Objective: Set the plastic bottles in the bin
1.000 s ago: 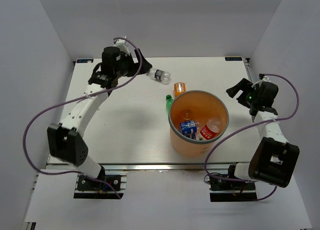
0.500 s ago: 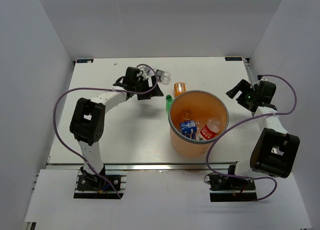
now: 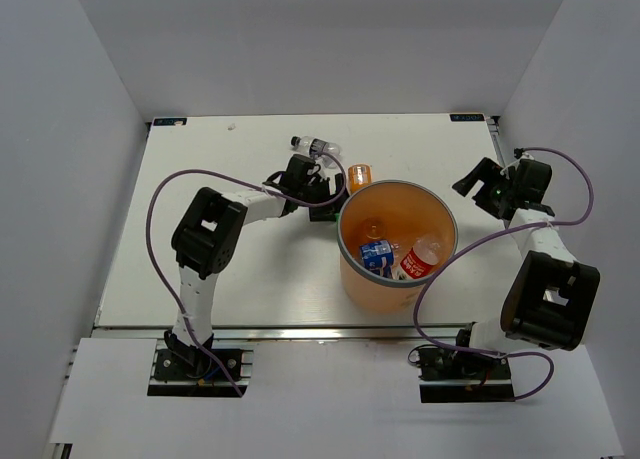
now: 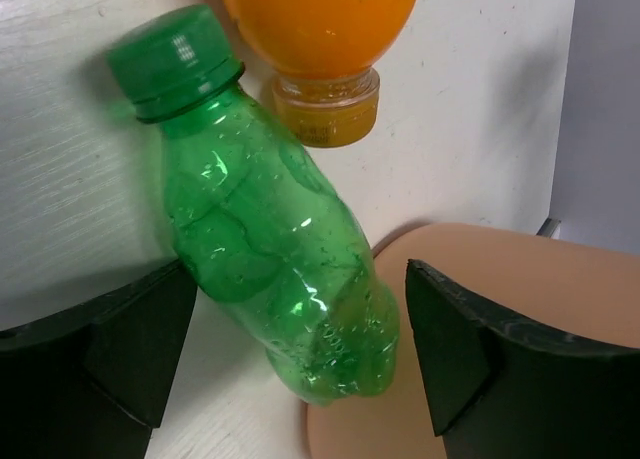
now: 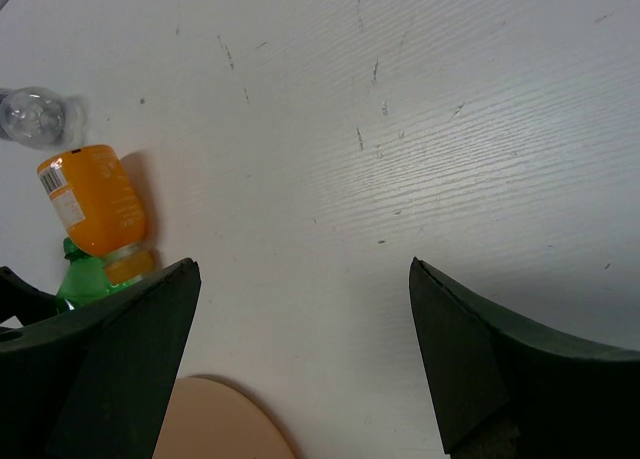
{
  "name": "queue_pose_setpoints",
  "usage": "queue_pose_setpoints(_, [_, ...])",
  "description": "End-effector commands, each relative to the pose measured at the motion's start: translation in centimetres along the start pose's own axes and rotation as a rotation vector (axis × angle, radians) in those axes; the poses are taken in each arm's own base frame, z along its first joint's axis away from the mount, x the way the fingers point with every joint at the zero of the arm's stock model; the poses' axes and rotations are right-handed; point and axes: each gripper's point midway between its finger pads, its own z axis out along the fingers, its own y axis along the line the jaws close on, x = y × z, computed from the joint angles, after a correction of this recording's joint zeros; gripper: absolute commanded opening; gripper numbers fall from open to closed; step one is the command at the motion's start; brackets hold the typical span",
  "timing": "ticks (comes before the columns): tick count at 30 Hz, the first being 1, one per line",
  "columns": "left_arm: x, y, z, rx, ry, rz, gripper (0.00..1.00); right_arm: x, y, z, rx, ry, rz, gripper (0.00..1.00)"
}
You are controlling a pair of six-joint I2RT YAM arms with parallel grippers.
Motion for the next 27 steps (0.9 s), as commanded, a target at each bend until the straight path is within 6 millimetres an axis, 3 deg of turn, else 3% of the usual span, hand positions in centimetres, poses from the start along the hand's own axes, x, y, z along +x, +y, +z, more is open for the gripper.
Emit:
queue_pose_setpoints(1, [0.3,-0.1,1.1,-0.016,0.000,-0.009,0.93,-1.7,0.8,-0.2,-0.026,-0.033,-0.027,0.89])
queue_pose_setpoints(6, [0.4,2.2,1.7,-0.117,-0.020,-0.047,0.86,-1.8,0.9,-0.3,-0.030,-0.030,-0.023,0.89])
queue_pose_setpoints(11, [0.4,2.9,1.7,-0.148,-0.036,-0.044,0.78,-1.8,1.2,-0.4,-0.041,-0.024,-0.024,0.89])
queue_pose_setpoints(16, [0.5,3.5,1.4,-0.189,-0.035,-0.039,0.60,-2.0,1.4,-0.7,-0.040,-0.030,-0.025,0.89])
queue_pose_setpoints(22, [0.1,3.0,-0.2,-0.223,-0.053,-0.020,0.33,-2.0,2.0,-0.9,-0.074,-0.024,-0.034,0.89])
queue_pose_setpoints(27, [-1.7,1.5,-2.8,-0.241,-0.116,0.021,0.22,-1.9,4.0,-1.1,-0.173,-0.005,-0.061,0.89])
